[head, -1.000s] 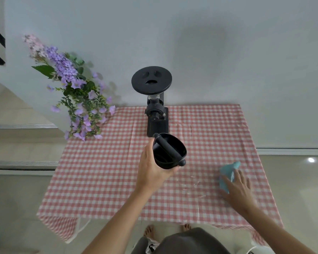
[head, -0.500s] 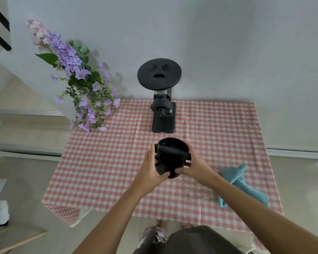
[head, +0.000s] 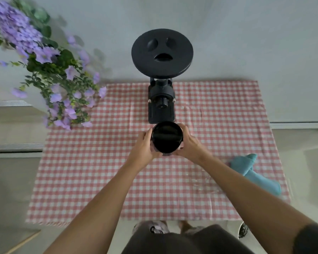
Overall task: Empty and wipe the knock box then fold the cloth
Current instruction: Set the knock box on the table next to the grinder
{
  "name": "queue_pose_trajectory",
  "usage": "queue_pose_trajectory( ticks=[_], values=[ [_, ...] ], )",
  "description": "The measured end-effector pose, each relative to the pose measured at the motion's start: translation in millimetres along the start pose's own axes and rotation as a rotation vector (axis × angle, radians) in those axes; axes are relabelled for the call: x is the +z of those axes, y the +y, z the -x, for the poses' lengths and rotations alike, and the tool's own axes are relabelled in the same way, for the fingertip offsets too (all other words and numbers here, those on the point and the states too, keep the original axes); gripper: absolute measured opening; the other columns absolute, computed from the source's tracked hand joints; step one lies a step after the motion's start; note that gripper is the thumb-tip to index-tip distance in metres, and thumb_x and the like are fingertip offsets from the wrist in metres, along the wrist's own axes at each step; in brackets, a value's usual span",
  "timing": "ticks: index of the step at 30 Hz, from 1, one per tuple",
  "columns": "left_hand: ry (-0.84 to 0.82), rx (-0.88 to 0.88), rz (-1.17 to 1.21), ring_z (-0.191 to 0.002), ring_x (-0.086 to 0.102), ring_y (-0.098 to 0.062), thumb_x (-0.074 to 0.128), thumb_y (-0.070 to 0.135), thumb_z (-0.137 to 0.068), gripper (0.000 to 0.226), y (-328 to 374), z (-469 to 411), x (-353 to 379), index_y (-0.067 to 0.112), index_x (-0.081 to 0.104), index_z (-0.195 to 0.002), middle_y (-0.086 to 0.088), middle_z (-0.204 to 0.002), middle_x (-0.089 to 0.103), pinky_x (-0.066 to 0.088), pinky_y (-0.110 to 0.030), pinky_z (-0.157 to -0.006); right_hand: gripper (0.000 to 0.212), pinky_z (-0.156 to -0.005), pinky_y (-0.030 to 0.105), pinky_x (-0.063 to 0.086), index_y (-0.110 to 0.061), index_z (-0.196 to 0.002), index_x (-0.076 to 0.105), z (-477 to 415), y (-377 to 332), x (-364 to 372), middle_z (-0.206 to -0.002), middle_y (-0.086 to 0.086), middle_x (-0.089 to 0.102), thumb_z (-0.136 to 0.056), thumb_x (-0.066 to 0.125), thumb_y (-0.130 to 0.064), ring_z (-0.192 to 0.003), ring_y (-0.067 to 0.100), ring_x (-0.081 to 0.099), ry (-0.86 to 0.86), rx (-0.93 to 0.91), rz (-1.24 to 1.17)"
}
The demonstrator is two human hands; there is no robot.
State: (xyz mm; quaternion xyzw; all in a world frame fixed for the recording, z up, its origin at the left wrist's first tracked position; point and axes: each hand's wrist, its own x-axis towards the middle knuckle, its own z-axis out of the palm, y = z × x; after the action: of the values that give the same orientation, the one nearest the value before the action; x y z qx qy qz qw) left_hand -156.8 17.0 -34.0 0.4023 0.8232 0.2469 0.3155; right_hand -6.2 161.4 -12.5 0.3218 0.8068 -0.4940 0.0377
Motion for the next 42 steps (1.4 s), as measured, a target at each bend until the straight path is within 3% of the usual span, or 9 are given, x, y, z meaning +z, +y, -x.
queue_pose_trajectory(
  ticks=[11, 16, 18, 21, 24, 28, 32, 37, 42],
  values=[
    [-0.038, 0.018, -0.009, -0.111, 0.056, -0.015, 0.084, 0.025, -0.090, 0.091, -13, -19, -2, 0.013, 0.031, -0.163, -0.016, -0.144, 0.049, 0.043, -0.022, -0.092, 0.089, -0.086, 0.042, 0.057, -0.026, -0.143, 0.020, -24, 12, 16, -0.126, 0.010, 0.063, -0.079, 0.082, -0.028, -0.103, 0.031, 0.069, 0.077, 0.041, 0.139],
    [-0.046, 0.019, -0.025, -0.117, 0.065, -0.029, 0.083, 0.023, -0.091, 0.090, -14, -20, -1, 0.013, 0.031, -0.163, -0.018, -0.144, 0.049, 0.045, -0.023, -0.088, 0.088, -0.090, 0.046, 0.057, -0.023, -0.142, 0.021, -23, 14, 20, -0.123, 0.012, 0.065, -0.079, 0.083, -0.021, -0.104, 0.032, 0.070, 0.089, 0.040, 0.129],
    [-0.053, 0.062, -0.066, -0.110, 0.067, -0.029, 0.082, 0.024, -0.091, 0.095, -15, -20, 0, 0.013, 0.025, -0.165, -0.019, -0.146, 0.046, 0.048, -0.024, -0.083, 0.097, -0.098, 0.045, 0.053, -0.021, -0.149, 0.015, -22, 14, 18, -0.137, 0.012, 0.057, -0.080, 0.083, -0.017, -0.120, 0.031, 0.063, 0.075, 0.044, 0.120],
    [-0.091, 0.020, -0.172, -0.107, 0.067, -0.025, 0.079, 0.027, -0.094, 0.107, -21, -13, -3, 0.010, 0.006, -0.169, -0.019, -0.162, 0.032, 0.057, -0.027, -0.082, 0.115, -0.115, 0.041, 0.038, -0.018, -0.158, -0.009, -11, 17, 3, -0.167, 0.011, 0.013, -0.084, 0.078, -0.011, -0.148, 0.030, 0.031, 0.061, 0.134, 0.116],
    [-0.216, -0.215, -0.233, -0.134, 0.062, -0.028, 0.072, 0.035, -0.099, 0.087, -38, 11, -8, 0.011, 0.023, -0.167, -0.015, -0.165, 0.041, 0.056, -0.037, -0.107, 0.088, -0.110, 0.042, 0.044, -0.026, -0.158, 0.005, 32, 40, -26, -0.164, 0.008, 0.024, -0.094, 0.064, -0.017, -0.142, 0.028, 0.041, 0.272, 0.264, 0.090],
    [-0.354, -0.273, -0.300, -0.090, 0.070, -0.011, 0.064, 0.031, -0.104, 0.045, -28, 46, 16, 0.018, 0.056, -0.147, -0.004, -0.117, 0.074, 0.062, -0.027, -0.082, 0.039, -0.084, 0.037, 0.053, -0.020, -0.135, 0.047, 127, 87, -69, -0.119, 0.004, 0.064, -0.097, 0.056, -0.016, -0.102, 0.022, 0.063, 0.815, 0.374, 0.043],
    [-0.369, -0.132, -0.283, -0.096, 0.072, -0.015, 0.059, 0.036, -0.106, 0.027, 44, 55, 75, 0.017, 0.068, -0.122, 0.002, -0.112, 0.073, 0.063, -0.032, -0.088, 0.032, -0.076, 0.039, 0.050, -0.012, -0.126, 0.049, 208, 155, -88, -0.111, 0.012, 0.065, -0.095, 0.056, -0.012, -0.094, 0.030, 0.063, 1.008, 0.618, -0.133],
    [-0.516, -0.162, -0.114, -0.119, 0.067, -0.022, 0.050, 0.061, -0.103, 0.058, 148, 66, 173, 0.019, 0.060, -0.141, -0.002, -0.135, 0.068, 0.056, -0.035, -0.093, 0.051, -0.086, 0.049, 0.057, -0.015, -0.137, 0.037, 251, 213, -76, -0.123, 0.017, 0.057, -0.095, 0.062, -0.030, -0.106, 0.035, 0.061, 0.830, 0.946, -0.588],
    [-0.380, -0.400, 0.168, -0.141, 0.055, -0.034, 0.062, 0.049, -0.102, 0.075, 204, 89, 239, 0.004, 0.039, -0.157, -0.013, -0.156, 0.055, 0.046, -0.035, -0.100, 0.064, -0.092, 0.046, 0.057, -0.024, -0.142, 0.032, 257, 227, -68, -0.125, 0.009, 0.058, -0.091, 0.071, -0.024, -0.109, 0.026, 0.062, 0.642, 0.791, -0.839]
  ],
)
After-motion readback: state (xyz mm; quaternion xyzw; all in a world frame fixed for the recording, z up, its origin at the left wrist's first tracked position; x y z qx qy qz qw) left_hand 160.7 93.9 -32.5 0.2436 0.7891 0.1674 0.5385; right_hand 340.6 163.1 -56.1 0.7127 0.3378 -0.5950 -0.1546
